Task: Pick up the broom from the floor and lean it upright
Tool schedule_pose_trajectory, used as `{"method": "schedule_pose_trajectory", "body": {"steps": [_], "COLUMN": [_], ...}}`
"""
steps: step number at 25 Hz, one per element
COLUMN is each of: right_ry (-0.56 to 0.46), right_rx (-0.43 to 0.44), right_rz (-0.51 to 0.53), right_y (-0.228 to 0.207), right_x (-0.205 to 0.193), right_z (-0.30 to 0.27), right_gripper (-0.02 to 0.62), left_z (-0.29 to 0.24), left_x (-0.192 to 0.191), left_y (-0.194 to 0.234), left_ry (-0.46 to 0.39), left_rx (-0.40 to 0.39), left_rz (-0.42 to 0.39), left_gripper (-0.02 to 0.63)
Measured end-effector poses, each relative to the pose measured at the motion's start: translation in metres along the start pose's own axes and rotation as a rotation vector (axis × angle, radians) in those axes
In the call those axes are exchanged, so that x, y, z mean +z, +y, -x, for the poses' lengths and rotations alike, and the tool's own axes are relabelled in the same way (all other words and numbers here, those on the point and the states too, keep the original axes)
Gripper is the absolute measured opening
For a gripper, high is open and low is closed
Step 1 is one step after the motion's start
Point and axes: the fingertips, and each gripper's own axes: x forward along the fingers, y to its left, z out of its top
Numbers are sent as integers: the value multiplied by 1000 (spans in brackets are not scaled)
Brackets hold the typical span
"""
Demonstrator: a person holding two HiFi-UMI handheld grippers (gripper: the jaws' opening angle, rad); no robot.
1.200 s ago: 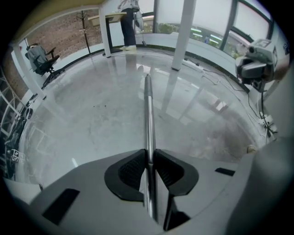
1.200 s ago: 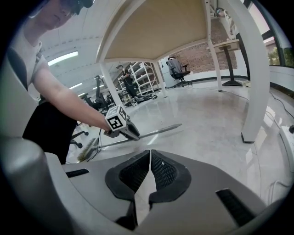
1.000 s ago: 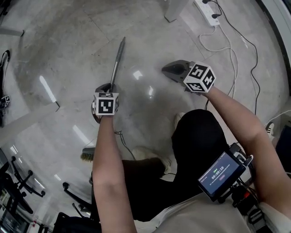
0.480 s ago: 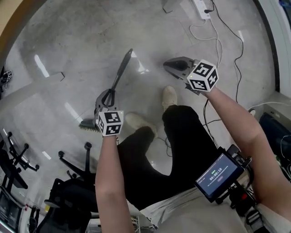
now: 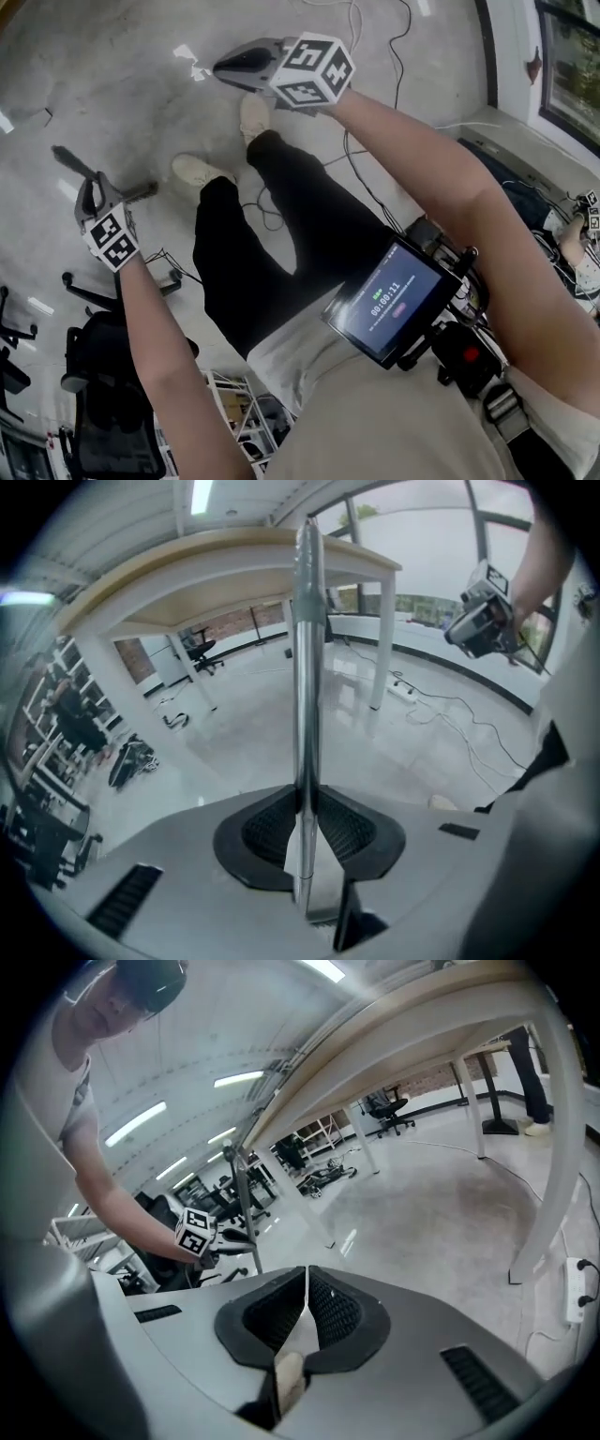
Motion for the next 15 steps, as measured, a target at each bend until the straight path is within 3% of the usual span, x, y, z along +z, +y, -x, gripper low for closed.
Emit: {"method": "schedule_pose_trajectory", "body": {"steps": [7,11,15], "right_ry": [-19,-31,-20], "right_rx": [38,95,56], "right_rz": [-15,49,-15], "right_y": [15,11,20], "right_x": [43,76,59], "right_z": [10,2,43], "right_gripper": [23,23,23], "left_z": [46,58,72], "left_x": [17,43,53], "left_y": [39,55,-8], "left_ry": [-38,-113,-96], "left_rx": [134,215,121], "left_rz": [226,295,329], "left_gripper": [75,75,75]}}
